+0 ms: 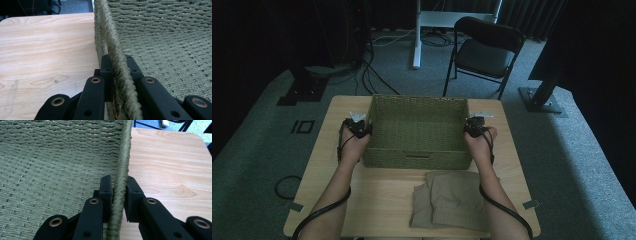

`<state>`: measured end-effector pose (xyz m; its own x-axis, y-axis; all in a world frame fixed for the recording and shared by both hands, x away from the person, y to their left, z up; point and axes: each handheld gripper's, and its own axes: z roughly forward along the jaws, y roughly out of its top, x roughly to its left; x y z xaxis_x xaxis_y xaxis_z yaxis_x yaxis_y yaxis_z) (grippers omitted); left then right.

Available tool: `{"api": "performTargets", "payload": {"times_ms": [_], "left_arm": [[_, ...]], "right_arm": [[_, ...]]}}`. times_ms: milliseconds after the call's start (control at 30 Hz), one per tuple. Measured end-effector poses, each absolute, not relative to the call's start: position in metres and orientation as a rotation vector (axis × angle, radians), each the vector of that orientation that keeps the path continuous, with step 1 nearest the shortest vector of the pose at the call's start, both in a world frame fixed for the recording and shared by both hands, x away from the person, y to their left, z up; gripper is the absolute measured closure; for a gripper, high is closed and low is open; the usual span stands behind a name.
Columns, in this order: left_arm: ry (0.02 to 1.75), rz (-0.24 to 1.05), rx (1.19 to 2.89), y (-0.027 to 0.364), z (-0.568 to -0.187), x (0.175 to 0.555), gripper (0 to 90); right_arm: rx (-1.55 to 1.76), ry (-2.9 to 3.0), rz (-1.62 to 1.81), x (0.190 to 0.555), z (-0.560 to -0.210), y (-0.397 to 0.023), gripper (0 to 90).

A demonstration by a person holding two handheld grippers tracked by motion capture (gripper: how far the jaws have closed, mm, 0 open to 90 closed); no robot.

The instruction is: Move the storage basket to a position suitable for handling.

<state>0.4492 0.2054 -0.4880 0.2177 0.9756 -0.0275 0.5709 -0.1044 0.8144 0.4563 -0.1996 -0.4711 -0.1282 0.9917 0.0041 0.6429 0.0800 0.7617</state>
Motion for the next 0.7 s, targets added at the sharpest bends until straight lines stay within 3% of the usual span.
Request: {"api": "performTargets", "payload": {"times_ms": [700], "left_arm": [[1.42, 0.693, 1.782, 0.161, -0.488, 0.456, 81.9]], "right_arm": [[1.646, 1.816, 0.842, 0.454, -0.47, -0.246, 78.4]]}}
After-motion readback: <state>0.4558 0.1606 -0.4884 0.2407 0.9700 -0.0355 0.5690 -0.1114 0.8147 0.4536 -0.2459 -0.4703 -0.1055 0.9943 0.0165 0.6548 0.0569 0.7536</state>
